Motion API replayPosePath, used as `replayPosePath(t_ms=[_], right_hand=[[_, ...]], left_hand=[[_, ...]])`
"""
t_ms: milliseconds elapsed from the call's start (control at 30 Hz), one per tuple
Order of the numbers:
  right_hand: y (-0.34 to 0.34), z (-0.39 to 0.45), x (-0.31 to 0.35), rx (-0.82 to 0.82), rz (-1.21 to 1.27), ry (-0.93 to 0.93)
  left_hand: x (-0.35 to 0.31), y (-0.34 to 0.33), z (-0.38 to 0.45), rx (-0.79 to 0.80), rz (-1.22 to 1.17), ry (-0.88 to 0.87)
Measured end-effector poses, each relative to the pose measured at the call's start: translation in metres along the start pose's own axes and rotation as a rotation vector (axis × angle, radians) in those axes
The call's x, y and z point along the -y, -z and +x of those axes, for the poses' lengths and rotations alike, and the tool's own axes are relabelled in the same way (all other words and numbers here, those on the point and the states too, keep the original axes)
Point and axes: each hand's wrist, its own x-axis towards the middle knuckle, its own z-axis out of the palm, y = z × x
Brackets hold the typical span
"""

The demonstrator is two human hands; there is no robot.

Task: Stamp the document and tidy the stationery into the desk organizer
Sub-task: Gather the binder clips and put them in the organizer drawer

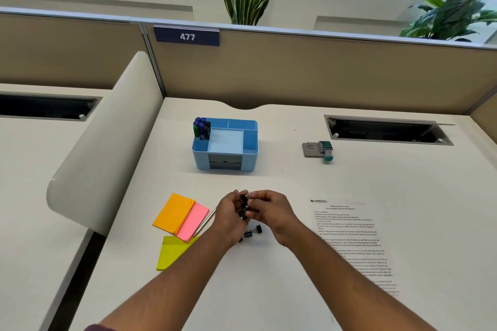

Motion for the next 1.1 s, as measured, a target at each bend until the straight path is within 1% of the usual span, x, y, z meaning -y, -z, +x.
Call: replayPosePath(t_ms=[167,300,467,567,667,767,867,1000,1033,1100], right_hand=[[-0.020,-0.009,0.002,-0.025,-0.085,0.026],[-0.026,-0.012,0.001,-0.065,-0.187,0.066],[-0.024,-0.012,-0.001,-0.147,-0.331,0.213],[-0.023,-0.011,-0.003,-0.196,-0.409,0.296],[-0.024,-0.010,-0.007,-0.208,-0.472,0.367],[-0.022,-0.011,-0.005,-0.231,-0.509,0.446],[-0.015,-0.010,0.000,-0.291,-0.496,0.500],[0.000,0.003,-0.003,-0.385,-0.456,0.451],[0.004,0.007,-0.007,-0.380,-0.495,0.414],[0.015,0.017,-0.018,-0.318,-0.644,0.326]], left_hand=[[-0.003,0.002,-0.001,-0.024,-0.151,0.037],[-0.004,0.005,0.000,0.015,-0.226,0.102],[-0.003,0.003,-0.001,0.054,-0.214,0.095],[-0.002,0.002,0.000,0.026,-0.236,0.077],[-0.004,-0.001,-0.004,0.020,-0.262,0.083],[-0.006,-0.003,-0.008,0.025,-0.265,0.070],[-0.009,-0.001,-0.006,0.027,-0.285,0.077],[-0.012,0.006,0.001,0.025,-0.313,0.101],[-0.013,0.008,0.003,0.014,-0.309,0.098],[-0.017,0.011,0.005,0.001,-0.285,0.088]])
